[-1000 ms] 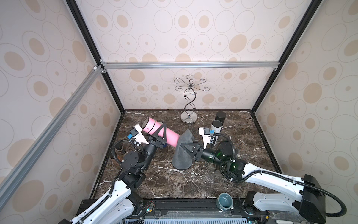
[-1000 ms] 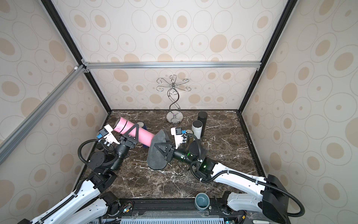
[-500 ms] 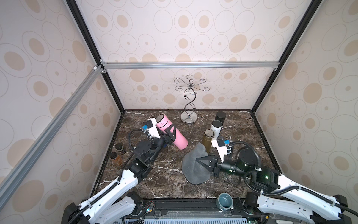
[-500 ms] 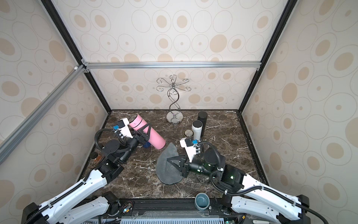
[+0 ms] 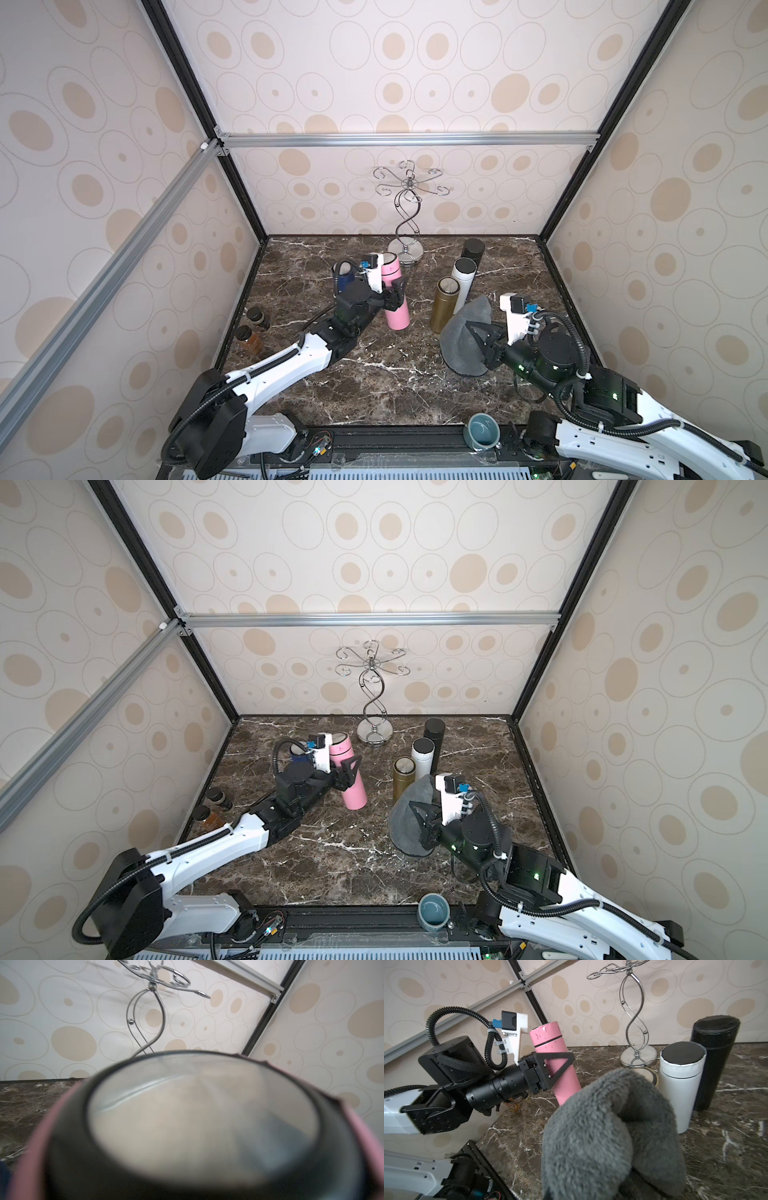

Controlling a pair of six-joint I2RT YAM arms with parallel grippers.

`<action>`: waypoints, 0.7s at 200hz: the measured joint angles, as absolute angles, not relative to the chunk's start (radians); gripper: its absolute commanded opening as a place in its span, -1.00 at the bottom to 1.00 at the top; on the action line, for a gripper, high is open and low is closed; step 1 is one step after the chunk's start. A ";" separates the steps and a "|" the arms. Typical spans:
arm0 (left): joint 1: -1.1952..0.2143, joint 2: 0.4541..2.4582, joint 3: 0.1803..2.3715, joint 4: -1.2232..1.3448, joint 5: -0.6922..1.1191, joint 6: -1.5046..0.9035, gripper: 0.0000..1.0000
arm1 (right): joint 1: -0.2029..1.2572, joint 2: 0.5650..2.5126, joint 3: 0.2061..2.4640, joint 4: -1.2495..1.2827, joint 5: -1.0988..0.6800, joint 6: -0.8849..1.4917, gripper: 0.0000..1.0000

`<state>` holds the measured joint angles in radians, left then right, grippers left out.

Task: Wipe the surface of the thermos
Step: Place the thermos at the center of the board.

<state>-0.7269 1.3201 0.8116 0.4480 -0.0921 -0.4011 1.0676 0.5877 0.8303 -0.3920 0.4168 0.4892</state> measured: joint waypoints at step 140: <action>-0.746 1.902 0.915 1.000 -0.203 -0.125 -1.00 | 1.068 0.540 0.785 -0.377 0.485 0.477 -1.00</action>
